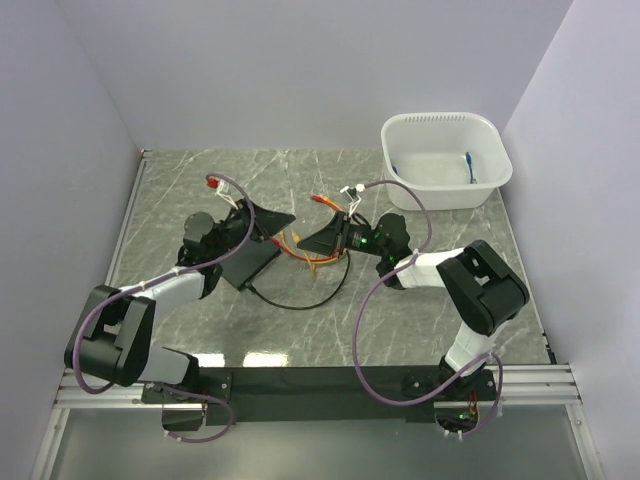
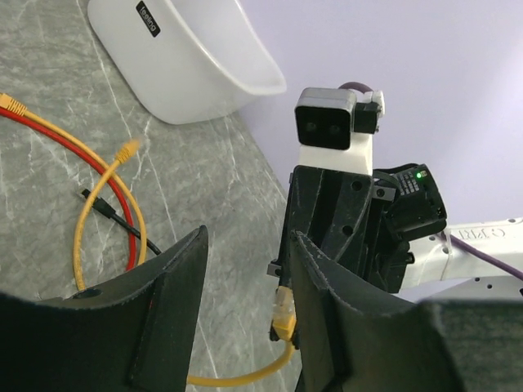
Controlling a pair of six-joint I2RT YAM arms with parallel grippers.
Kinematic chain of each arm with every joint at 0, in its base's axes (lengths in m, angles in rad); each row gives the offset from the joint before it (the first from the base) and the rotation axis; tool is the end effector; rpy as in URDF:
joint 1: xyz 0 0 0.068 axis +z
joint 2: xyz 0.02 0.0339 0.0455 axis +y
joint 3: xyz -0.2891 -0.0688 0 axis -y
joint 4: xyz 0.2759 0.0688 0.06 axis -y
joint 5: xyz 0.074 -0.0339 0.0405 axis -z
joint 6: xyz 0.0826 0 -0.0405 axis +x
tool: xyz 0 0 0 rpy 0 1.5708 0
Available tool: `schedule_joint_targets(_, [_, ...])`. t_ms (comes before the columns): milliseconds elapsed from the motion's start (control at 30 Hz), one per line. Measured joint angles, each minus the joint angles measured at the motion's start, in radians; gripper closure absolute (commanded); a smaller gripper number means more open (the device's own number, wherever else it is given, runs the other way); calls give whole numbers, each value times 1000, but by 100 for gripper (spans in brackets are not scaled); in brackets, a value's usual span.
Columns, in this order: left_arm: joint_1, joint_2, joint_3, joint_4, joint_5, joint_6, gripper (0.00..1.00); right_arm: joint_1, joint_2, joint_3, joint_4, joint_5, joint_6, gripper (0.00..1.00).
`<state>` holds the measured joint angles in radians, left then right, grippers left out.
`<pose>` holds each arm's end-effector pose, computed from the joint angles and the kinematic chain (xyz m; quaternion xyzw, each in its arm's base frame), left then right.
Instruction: Insert the plug into the switch port
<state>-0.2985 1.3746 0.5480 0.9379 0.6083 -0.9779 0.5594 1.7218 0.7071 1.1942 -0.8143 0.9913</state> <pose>0.3069 -0.1438 0.2505 -0.0015 0.6741 -0.5840 0.4522 0.2976 0.2572 0.2200 -0.1708 0.6400 0.6746 0.3258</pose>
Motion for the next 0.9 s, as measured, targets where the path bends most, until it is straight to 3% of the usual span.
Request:
schedule_joint_targets(367, [-30,-2,0,0,8,20,50,-36,76,-8,85,-21,125,100])
schedule_joint_targets(900, [-58,25,0,-8,19,42,53,-46,84,-8,99,-22,170,100])
